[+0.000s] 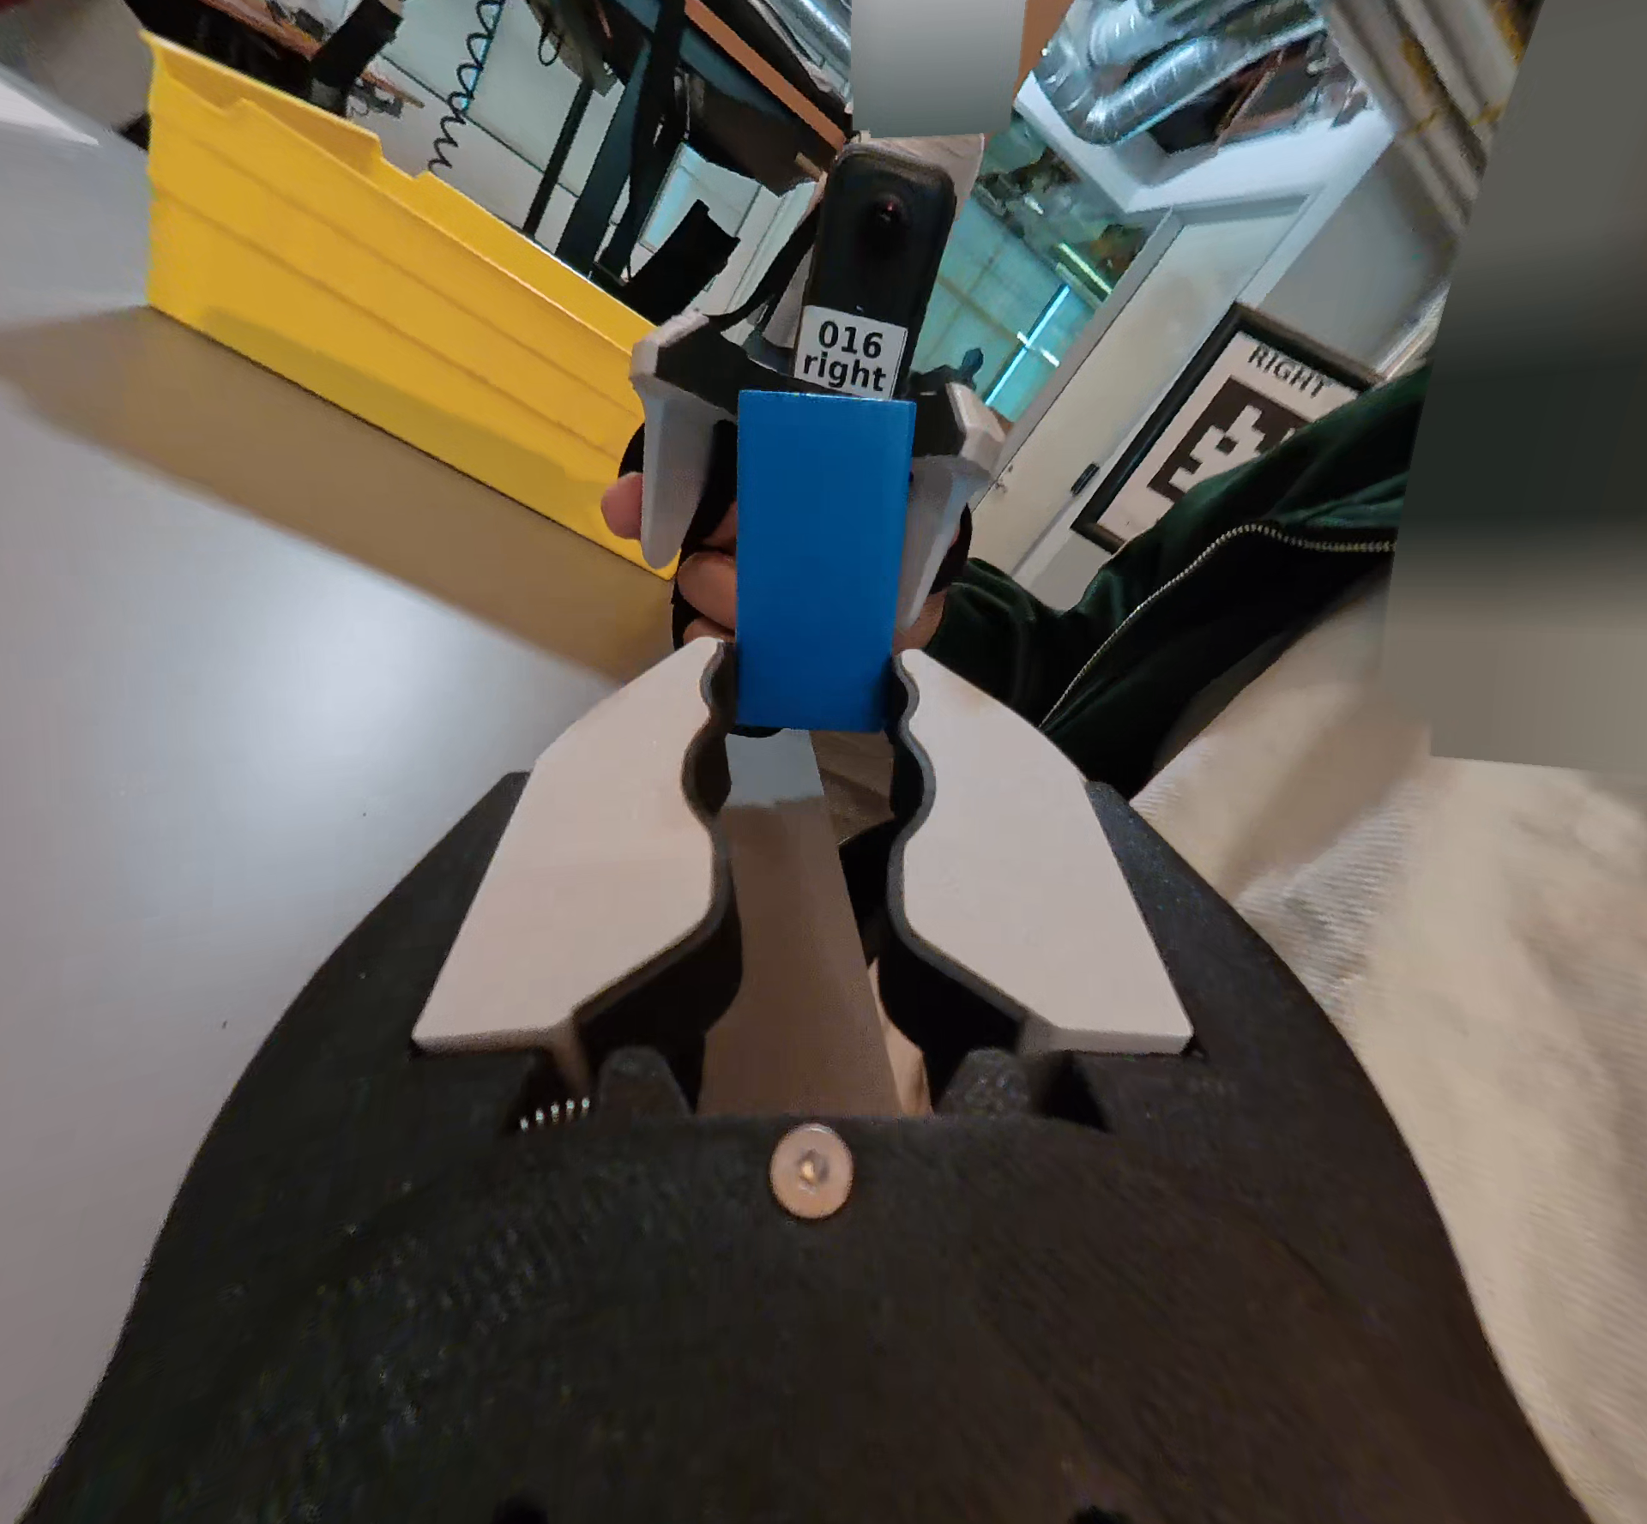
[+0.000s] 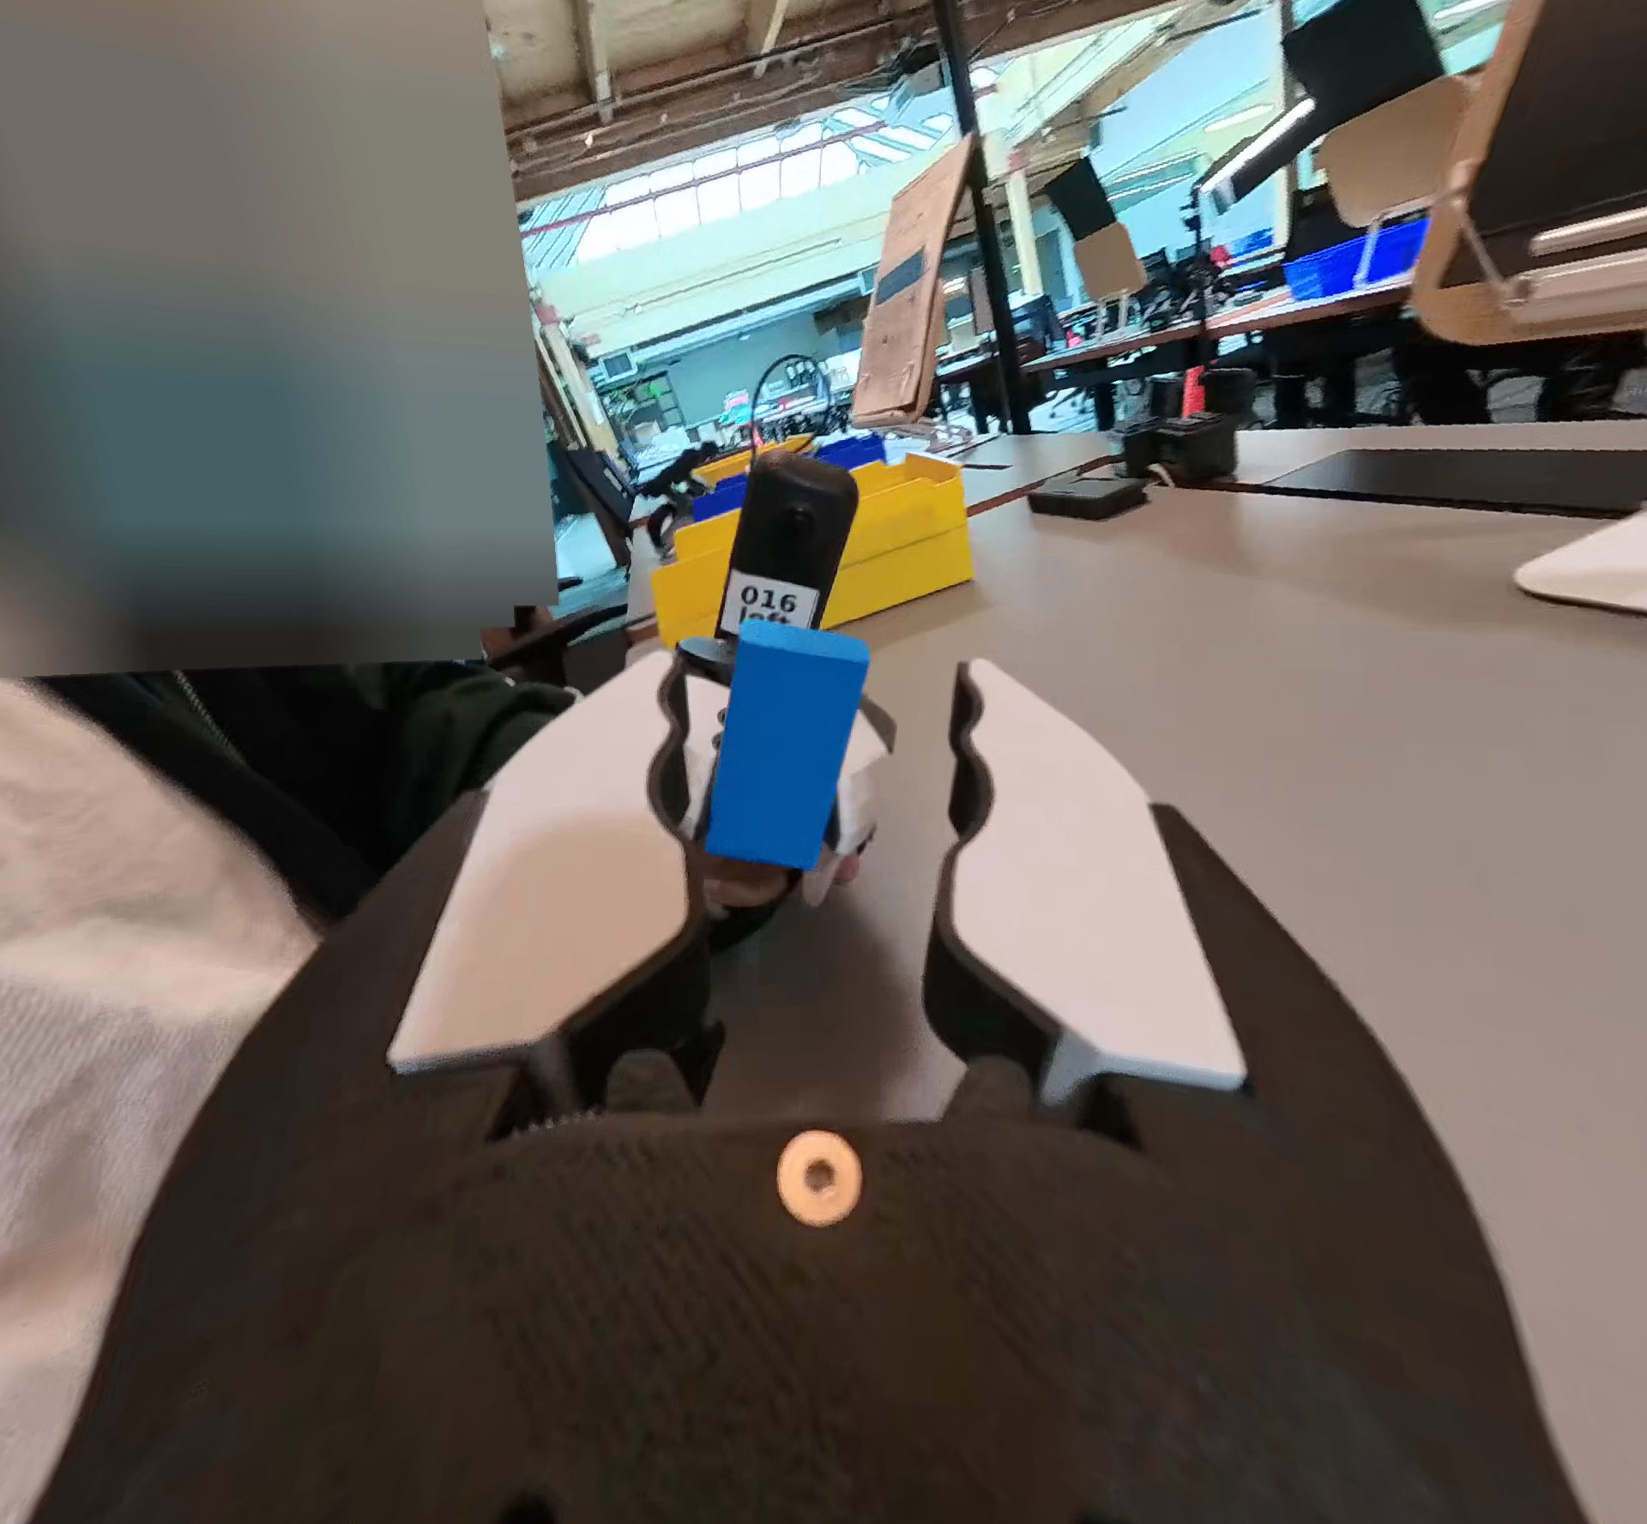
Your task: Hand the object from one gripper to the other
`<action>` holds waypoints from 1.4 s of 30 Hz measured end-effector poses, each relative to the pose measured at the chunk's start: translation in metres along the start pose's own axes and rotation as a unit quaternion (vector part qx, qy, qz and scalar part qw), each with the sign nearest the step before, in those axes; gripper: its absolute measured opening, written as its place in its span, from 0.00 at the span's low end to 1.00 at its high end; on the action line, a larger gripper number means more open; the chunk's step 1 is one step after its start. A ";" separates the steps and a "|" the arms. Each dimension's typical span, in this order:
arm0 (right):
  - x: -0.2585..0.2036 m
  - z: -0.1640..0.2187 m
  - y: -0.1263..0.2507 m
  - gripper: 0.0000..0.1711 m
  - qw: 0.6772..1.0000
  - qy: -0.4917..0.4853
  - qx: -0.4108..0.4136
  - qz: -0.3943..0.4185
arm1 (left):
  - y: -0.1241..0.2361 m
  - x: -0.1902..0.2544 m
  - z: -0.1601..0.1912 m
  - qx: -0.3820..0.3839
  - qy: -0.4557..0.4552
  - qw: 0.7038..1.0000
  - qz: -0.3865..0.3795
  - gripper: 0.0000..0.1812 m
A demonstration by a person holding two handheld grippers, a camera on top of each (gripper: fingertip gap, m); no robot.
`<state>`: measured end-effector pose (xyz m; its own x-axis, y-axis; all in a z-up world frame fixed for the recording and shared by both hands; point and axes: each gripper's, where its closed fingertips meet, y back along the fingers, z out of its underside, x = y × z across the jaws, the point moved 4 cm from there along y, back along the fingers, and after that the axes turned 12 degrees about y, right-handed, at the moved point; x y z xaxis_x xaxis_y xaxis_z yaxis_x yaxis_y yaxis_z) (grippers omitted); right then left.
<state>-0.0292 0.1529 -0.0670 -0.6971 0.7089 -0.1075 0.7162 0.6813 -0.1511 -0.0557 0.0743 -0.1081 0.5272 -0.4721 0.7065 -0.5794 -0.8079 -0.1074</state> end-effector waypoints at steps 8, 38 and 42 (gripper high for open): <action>-0.018 0.003 -0.009 0.21 0.999 0.015 -0.011 -0.047 | -0.007 0.008 0.005 -0.009 -0.040 0.999 0.004 0.17; 0.006 0.015 -0.009 0.19 0.993 0.005 -0.067 0.099 | -0.004 -0.015 0.007 -0.025 -0.019 0.986 -0.166 0.23; -0.001 0.012 -0.019 0.19 0.986 0.046 -0.071 0.142 | 0.000 -0.016 0.001 -0.026 -0.110 0.967 -0.230 0.24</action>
<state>-0.0427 0.1367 -0.0758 -0.4657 0.8843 -0.0353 0.8846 0.4663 0.0117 -0.0639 0.0814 -0.1197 0.8530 -0.1352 0.5041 -0.2789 -0.9345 0.2213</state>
